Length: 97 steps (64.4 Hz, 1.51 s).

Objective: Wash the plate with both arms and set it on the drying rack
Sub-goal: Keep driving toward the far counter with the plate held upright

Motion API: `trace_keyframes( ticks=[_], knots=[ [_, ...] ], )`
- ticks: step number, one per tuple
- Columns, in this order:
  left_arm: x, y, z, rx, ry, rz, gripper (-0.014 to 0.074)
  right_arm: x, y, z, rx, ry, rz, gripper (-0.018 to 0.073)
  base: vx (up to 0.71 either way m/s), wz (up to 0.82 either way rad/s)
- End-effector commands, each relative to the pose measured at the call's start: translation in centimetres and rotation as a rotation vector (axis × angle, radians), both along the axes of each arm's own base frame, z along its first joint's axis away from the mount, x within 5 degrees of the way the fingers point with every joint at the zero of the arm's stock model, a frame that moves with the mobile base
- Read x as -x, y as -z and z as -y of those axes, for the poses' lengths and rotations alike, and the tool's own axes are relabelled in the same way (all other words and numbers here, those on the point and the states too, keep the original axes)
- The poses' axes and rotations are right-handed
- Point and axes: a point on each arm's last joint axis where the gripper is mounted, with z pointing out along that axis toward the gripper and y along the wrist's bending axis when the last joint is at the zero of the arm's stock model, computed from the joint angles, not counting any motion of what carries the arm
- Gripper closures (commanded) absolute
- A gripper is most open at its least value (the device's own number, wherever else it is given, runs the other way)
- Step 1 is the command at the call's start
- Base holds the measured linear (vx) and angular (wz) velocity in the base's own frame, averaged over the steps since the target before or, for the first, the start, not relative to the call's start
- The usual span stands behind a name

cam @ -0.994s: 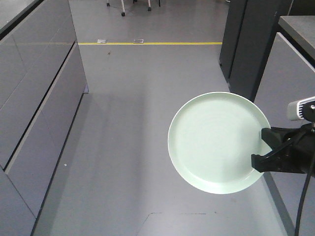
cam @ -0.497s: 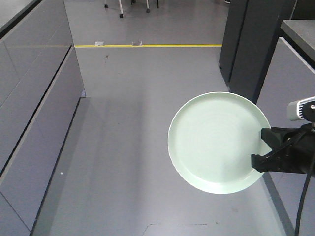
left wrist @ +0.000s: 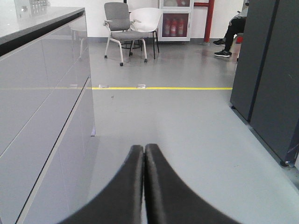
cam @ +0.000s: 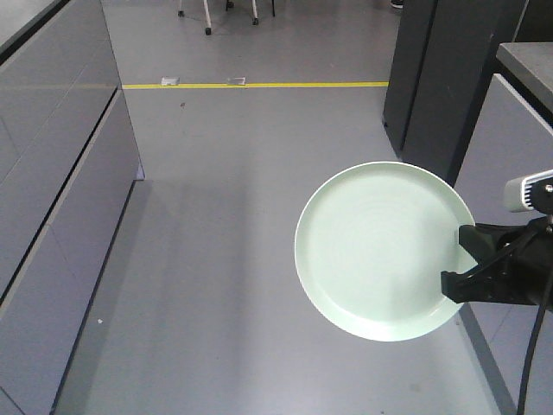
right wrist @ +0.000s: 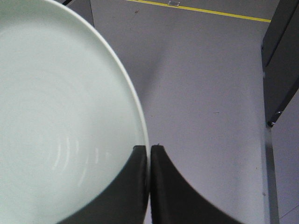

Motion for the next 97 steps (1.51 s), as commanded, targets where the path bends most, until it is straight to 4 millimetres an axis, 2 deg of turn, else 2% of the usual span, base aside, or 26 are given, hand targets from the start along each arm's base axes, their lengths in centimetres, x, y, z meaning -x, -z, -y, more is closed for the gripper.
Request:
trace_keyframes(
  ticks=[1, 97],
  knots=[
    [0.01, -0.19, 0.07, 0.002, 0.011, 0.068, 0.0593, -0.27, -1.78, 0.1, -0.02, 0.012, 0.113, 0.0564, 0.13, -0.02],
    [0.01, -0.19, 0.07, 0.002, 0.011, 0.068, 0.0593, -0.27, -1.78, 0.1, -0.02, 0.012, 0.113, 0.0564, 0.11, -0.03]
  ],
)
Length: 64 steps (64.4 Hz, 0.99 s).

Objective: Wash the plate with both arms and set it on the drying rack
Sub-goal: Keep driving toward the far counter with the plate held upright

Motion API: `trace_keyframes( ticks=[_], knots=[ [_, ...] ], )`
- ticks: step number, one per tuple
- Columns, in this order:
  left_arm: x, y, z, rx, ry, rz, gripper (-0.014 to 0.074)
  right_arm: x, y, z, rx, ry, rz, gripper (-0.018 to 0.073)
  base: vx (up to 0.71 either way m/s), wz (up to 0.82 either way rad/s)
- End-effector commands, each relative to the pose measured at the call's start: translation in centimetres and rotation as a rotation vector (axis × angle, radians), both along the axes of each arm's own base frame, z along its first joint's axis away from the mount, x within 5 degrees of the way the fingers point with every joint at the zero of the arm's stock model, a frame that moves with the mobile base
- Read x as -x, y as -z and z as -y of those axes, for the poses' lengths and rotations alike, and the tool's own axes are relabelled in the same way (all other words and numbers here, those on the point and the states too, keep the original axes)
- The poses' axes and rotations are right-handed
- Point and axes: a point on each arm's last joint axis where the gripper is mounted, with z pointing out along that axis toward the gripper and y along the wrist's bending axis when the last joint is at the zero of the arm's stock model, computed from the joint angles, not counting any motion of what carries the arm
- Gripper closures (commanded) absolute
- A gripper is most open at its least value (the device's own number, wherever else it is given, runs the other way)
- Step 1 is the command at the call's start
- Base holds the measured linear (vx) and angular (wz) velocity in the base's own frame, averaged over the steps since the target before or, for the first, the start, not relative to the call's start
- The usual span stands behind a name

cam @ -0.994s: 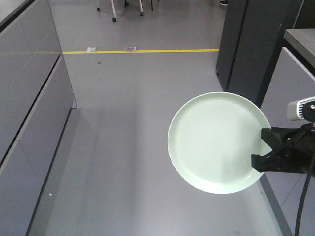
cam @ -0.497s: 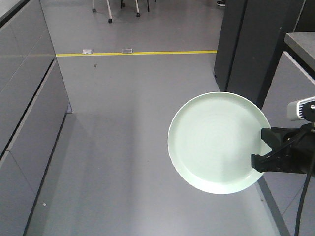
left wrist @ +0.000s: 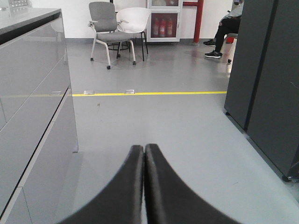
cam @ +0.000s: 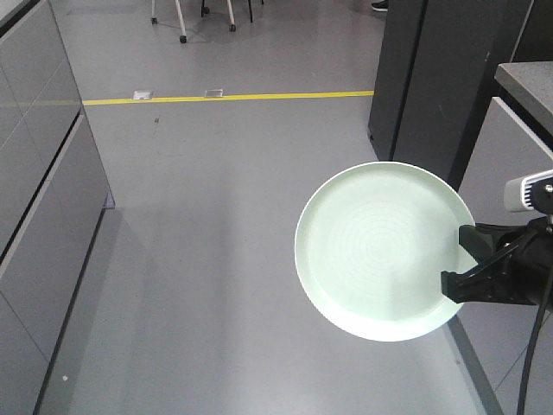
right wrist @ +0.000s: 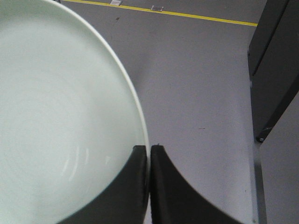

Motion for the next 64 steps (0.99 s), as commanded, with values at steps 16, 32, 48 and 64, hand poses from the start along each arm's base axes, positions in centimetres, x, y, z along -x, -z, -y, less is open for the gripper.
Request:
trace_keyframes(
  ticks=[16, 32, 48, 64],
  knots=[
    [0.01, -0.19, 0.07, 0.002, 0.011, 0.068, 0.0593, -0.27, -1.78, 0.1, -0.02, 0.012, 0.113, 0.0564, 0.09, -0.05],
    [0.01, -0.19, 0.07, 0.002, 0.011, 0.068, 0.0593, -0.27, -1.78, 0.1, -0.02, 0.012, 0.113, 0.0564, 0.08, -0.07],
    [0.01, -0.19, 0.07, 0.002, 0.011, 0.068, 0.0593, -0.27, -1.78, 0.1, -0.02, 0.012, 0.113, 0.0564, 0.07, -0.07],
    [0.01, -0.19, 0.07, 0.002, 0.011, 0.068, 0.0593, -0.27, -1.78, 0.1, -0.02, 0.012, 0.113, 0.0564, 0.07, -0.06]
  ],
)
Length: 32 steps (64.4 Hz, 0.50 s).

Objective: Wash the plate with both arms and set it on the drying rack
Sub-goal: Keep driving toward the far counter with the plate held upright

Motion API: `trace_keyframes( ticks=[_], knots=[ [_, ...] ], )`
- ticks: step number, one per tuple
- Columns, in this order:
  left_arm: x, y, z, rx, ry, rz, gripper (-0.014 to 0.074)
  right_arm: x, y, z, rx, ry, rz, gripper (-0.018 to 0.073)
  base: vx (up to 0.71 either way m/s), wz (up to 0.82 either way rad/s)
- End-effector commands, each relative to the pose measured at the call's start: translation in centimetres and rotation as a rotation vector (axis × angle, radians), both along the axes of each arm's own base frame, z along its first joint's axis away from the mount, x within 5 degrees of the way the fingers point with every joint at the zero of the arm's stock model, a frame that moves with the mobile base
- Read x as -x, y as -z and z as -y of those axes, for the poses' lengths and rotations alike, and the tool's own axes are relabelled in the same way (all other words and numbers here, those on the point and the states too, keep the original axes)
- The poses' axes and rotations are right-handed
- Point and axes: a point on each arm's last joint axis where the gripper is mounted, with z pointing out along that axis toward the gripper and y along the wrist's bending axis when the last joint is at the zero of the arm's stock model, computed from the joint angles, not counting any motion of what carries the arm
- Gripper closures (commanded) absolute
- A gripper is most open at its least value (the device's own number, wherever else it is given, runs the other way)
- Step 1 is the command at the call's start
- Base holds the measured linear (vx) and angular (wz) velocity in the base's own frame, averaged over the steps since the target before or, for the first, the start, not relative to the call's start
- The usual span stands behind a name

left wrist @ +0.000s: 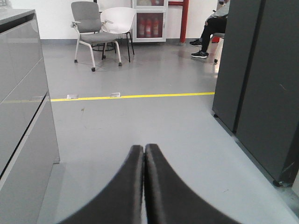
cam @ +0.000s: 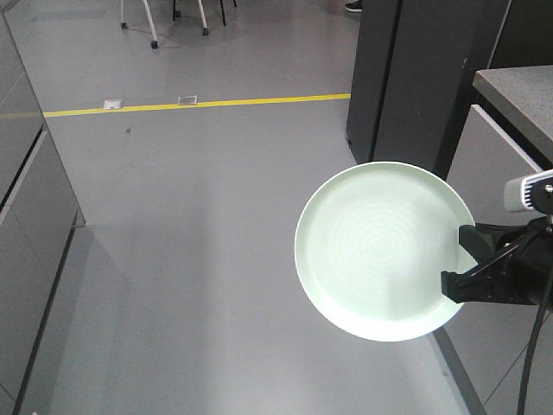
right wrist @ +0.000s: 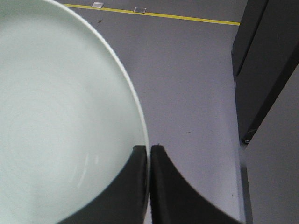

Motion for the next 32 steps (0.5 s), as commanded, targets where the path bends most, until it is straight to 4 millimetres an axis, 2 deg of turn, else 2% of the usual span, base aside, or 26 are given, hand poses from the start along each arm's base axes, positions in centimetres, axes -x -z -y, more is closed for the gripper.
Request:
trace_keyframes(
  ticks=[1, 32],
  knots=[
    [0.01, -0.19, 0.07, 0.002, 0.011, 0.068, 0.0593, -0.27, -1.78, 0.1, -0.02, 0.012, 0.113, 0.0564, 0.06, -0.07],
    [0.01, -0.19, 0.07, 0.002, 0.011, 0.068, 0.0593, -0.27, -1.78, 0.1, -0.02, 0.012, 0.113, 0.0564, 0.05, -0.11]
  ],
)
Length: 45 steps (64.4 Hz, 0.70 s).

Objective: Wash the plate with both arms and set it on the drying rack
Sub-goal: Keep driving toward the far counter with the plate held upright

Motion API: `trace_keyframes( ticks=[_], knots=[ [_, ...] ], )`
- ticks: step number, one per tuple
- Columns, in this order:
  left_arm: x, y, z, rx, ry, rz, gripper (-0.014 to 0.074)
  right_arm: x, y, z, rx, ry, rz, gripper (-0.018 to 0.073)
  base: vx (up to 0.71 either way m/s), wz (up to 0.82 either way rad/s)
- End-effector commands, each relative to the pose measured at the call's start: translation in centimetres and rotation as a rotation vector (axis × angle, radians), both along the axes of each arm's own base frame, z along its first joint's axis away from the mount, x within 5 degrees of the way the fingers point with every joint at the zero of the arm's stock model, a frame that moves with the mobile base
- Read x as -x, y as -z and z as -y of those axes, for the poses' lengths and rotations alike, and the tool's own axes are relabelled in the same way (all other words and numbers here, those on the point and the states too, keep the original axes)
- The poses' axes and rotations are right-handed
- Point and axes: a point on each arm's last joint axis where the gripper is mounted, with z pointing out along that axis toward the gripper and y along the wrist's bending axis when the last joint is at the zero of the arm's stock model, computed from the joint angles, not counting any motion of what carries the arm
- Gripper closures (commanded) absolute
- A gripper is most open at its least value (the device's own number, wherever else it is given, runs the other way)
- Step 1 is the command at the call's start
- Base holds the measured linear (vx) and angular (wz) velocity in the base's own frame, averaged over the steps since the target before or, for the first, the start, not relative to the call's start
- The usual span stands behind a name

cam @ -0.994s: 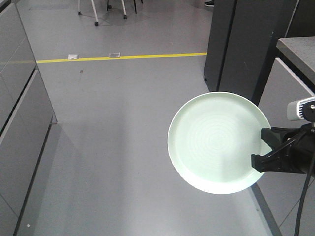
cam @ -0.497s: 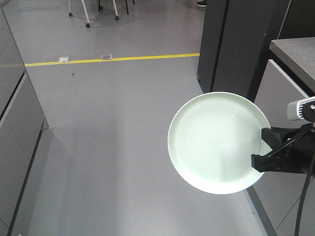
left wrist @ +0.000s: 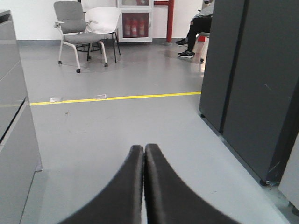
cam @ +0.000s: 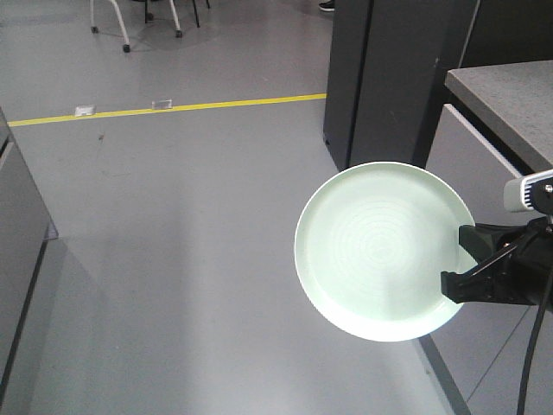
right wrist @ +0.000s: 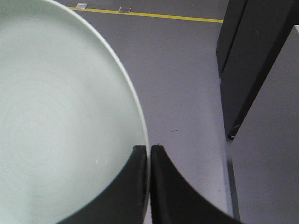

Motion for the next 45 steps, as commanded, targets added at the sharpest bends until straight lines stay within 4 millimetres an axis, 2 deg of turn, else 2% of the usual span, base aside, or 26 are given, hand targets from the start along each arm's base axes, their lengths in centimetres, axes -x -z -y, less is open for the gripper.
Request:
trace_keyframes(
  ticks=[1, 45],
  knots=[
    [0.01, -0.19, 0.07, 0.002, 0.011, 0.068, 0.0593, -0.27, -1.78, 0.1, -0.02, 0.012, 0.113, 0.0564, 0.05, -0.16],
    [0.01, -0.19, 0.07, 0.002, 0.011, 0.068, 0.0593, -0.27, -1.78, 0.1, -0.02, 0.012, 0.113, 0.0564, 0.07, -0.25]
  ],
)
